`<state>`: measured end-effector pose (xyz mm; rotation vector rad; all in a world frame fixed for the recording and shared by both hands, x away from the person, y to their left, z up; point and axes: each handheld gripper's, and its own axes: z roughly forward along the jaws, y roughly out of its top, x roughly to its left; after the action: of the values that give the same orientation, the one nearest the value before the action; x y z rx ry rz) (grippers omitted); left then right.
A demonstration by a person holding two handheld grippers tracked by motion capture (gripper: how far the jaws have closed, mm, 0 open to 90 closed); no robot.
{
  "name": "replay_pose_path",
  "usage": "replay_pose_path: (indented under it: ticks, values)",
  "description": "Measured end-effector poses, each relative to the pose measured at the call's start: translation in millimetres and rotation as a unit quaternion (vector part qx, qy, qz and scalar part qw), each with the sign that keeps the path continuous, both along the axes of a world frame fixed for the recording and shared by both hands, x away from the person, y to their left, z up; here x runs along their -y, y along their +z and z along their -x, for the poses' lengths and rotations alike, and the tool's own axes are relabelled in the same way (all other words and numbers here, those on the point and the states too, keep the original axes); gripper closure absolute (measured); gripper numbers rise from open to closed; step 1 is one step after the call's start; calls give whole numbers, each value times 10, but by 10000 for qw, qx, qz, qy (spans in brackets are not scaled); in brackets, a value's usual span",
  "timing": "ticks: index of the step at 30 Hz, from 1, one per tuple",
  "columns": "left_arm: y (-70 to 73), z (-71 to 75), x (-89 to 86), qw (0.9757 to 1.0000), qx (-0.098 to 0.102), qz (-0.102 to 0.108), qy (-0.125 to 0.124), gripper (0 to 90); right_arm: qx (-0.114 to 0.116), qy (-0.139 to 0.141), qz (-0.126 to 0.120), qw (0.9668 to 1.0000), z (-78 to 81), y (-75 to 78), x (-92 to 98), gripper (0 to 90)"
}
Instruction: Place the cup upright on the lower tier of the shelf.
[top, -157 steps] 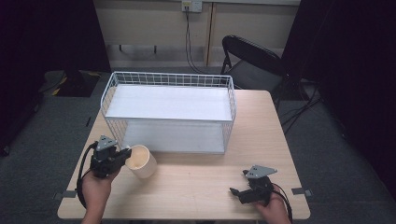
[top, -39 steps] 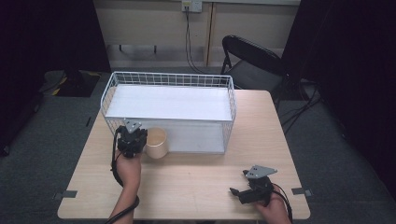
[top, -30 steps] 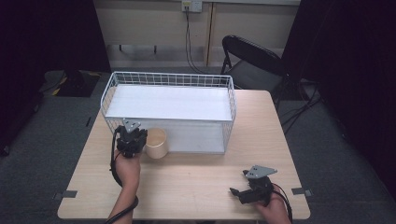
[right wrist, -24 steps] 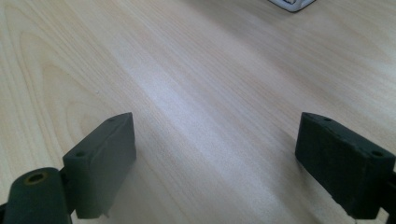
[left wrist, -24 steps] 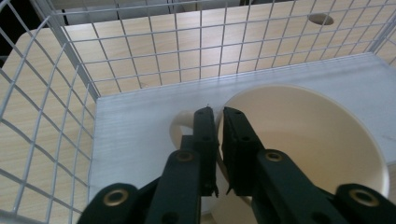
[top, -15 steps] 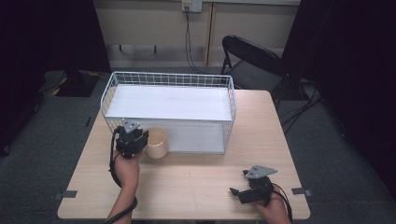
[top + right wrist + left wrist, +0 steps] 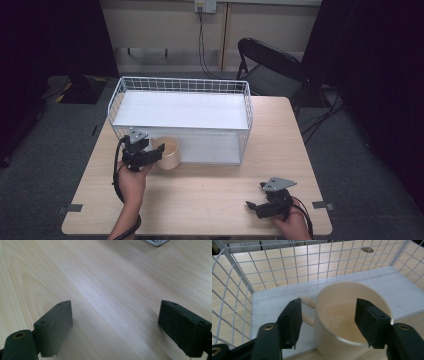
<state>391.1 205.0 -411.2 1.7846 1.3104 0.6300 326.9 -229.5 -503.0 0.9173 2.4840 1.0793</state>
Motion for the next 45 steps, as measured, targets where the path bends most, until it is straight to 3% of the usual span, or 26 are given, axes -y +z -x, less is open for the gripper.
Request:
replay_pose_path:
  ticks: [12,21,25,45]
  values:
    - [9,95,-26,9995,-95,78,-289,263,-8,1,4,10000,1,1,1,117]
    - [-2,205,-5,9991,-47,59,-408,248,-2,-4,0,10000,1,0,0,117]
    - [-4,233,21,9990,-17,-56,-436,245,-4,-7,-2,10000,1,0,-1,117]
    - [-170,181,101,9989,-173,-139,-407,262,-3,-7,-2,10000,1,0,-1,117]
